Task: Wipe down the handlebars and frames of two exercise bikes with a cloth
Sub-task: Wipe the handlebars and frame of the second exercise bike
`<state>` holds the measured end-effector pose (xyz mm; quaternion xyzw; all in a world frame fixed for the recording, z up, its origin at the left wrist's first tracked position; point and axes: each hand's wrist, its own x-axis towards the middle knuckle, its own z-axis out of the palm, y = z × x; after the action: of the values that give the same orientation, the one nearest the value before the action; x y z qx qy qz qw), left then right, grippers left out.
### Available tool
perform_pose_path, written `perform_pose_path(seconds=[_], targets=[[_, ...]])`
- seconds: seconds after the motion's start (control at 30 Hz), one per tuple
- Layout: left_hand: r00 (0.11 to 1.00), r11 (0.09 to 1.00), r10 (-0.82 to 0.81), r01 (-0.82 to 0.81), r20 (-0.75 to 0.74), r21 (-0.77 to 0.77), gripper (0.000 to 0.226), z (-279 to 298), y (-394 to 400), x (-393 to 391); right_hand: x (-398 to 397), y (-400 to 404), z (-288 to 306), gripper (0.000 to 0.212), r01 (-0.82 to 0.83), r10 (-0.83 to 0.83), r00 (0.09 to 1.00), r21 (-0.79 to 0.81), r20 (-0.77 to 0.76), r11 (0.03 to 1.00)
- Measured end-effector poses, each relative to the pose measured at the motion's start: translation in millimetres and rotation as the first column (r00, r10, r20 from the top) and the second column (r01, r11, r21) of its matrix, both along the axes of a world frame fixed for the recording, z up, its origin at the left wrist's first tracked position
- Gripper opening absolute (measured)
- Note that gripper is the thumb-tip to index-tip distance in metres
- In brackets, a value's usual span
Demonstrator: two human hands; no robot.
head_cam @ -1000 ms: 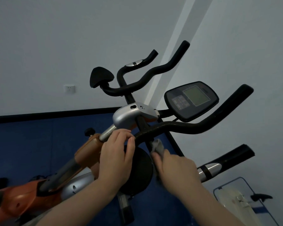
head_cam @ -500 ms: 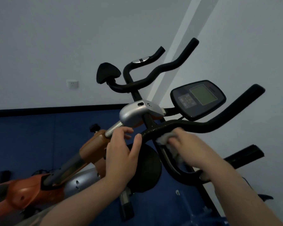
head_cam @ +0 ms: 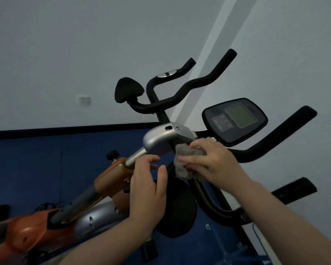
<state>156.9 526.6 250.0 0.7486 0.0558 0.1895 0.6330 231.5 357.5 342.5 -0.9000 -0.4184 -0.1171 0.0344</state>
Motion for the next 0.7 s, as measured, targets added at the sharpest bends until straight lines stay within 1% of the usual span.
perform_pose_path(seconds=[0.07, 0.13, 0.2, 0.27, 0.3, 0.33, 0.37, 0.43, 0.47, 0.53, 0.6, 0.63, 0.7], targets=[[0.999, 0.999, -0.043, 0.043, -0.016, 0.011, 0.022, -0.1, 0.8, 1.0, 5.7, -1.4, 10.9, 0.025, 0.104, -0.104, 0.995, 0.050, -0.002, 0.993], [0.997, 0.998, -0.066, 0.066, -0.041, -0.014, 0.022, 0.5, 1.3, 1.5, -0.8, 18.5, 2.7, 0.026, 0.159, -0.159, 0.987, 0.139, -0.009, 0.977], [0.997, 0.996, -0.064, 0.061, -0.053, -0.057, 0.019, 0.3, 1.1, 1.6, -14.7, 40.6, -12.7, 0.024, 0.120, -0.117, 0.993, 0.180, -0.028, 0.976], [0.996, 0.996, -0.064, 0.060, -0.061, -0.069, 0.021, -0.9, 2.6, 1.9, -19.7, 33.9, -11.9, 0.021, 0.077, -0.073, 0.997, 0.143, -0.035, 0.987], [0.995, 0.995, -0.075, 0.071, -0.066, -0.066, 0.022, -1.5, 3.0, 1.9, -18.6, 20.0, -5.7, 0.020, 0.079, -0.078, 0.997, 0.115, -0.014, 0.990], [0.994, 0.995, -0.090, 0.086, -0.069, -0.054, 0.023, -1.8, 3.2, 2.1, -16.6, 3.0, 3.0, 0.019, 0.115, -0.118, 0.993, 0.096, 0.023, 0.989], [0.993, 0.995, -0.100, 0.098, -0.065, -0.033, 0.024, -1.7, 3.1, 2.6, -13.6, -14.0, 14.8, 0.018, 0.186, -0.192, 0.980, 0.094, 0.058, 0.978], [0.995, 0.995, -0.097, 0.098, -0.038, 0.014, 0.026, -0.3, 3.0, 2.6, -4.9, -33.2, 34.2, 0.014, 0.344, -0.357, 0.930, 0.138, 0.091, 0.929], [0.996, 0.995, -0.091, 0.092, -0.025, 0.028, 0.027, 0.8, 3.3, 3.1, -0.1, -30.4, 37.2, 0.012, 0.375, -0.393, 0.915, 0.168, 0.092, 0.912], [0.995, 0.994, -0.101, 0.102, -0.012, 0.046, 0.028, 1.7, 3.7, 4.6, 3.7, -2.6, 29.7, 0.012, 0.380, -0.404, 0.912, 0.226, 0.068, 0.897], [0.993, 0.992, -0.116, 0.116, -0.011, 0.039, 0.027, 2.7, 3.8, 4.7, -5.1, 26.1, 10.5, 0.014, 0.339, -0.349, 0.937, 0.225, 0.008, 0.914], [0.991, 0.991, -0.130, 0.131, -0.018, 0.039, 0.027, 3.5, 5.1, 5.7, -13.1, 31.5, 1.2, 0.015, 0.322, -0.330, 0.944, 0.220, -0.002, 0.921], [0.985, 0.982, -0.169, 0.172, -0.045, 0.074, 0.026, 4.6, 11.3, 7.2, -25.3, 13.4, -1.0, 0.016, 0.344, -0.354, 0.935, 0.207, 0.009, 0.916]])
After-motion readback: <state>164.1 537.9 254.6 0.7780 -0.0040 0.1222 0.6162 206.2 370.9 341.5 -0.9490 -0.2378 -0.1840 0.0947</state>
